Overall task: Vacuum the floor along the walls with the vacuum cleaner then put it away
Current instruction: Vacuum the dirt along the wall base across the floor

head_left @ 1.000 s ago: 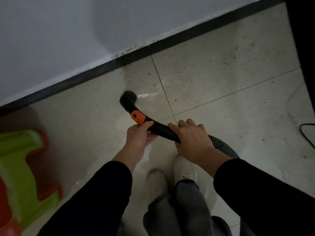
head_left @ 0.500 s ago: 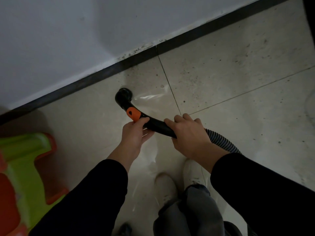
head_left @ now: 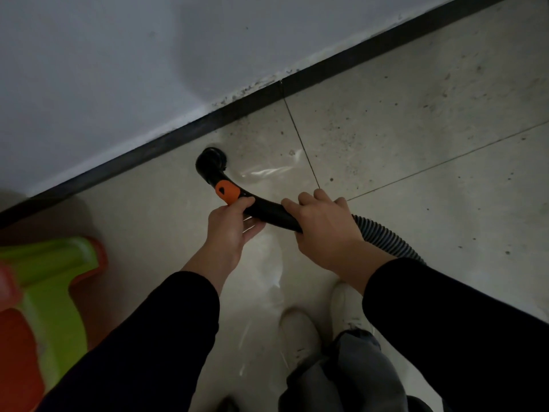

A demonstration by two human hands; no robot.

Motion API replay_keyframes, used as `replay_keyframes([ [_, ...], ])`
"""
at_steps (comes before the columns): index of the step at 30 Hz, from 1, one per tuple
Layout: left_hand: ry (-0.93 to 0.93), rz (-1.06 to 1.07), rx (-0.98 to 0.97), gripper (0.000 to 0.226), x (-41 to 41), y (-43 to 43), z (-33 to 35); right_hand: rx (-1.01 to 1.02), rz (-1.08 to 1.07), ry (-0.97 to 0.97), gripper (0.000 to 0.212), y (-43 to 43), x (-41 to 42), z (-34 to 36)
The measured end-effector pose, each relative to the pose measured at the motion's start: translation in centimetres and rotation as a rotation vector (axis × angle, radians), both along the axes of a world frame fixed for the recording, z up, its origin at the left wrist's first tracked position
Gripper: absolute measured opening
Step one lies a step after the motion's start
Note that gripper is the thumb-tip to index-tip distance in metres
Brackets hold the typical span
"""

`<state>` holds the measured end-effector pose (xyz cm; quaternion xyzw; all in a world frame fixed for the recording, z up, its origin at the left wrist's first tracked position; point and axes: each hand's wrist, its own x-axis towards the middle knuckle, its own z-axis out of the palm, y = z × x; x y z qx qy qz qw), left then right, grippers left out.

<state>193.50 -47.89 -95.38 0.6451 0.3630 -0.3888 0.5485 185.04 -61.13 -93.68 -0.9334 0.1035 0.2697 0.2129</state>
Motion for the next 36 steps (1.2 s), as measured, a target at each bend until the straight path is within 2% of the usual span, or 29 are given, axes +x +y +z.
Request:
replay_keyframes([
  [8, -0.028, 0.054, -0.026, 0.021, 1.5, 0.2, -0.5, -0.023, 0.002, -0.026, 0.049, 0.4, 1.7, -0.2],
  [13, -0.035, 0.073, -0.029, 0.011, 2.1, -0.1, -0.8, -0.033, -0.01, -0.037, 0.049, 0.4, 2.3, -0.3],
  [36, -0.003, 0.053, -0.05, 0.013, 2.2, -3.3, -0.3, -0.094, -0.022, -0.049, 0.05, -2.0, 2.0, 0.5],
])
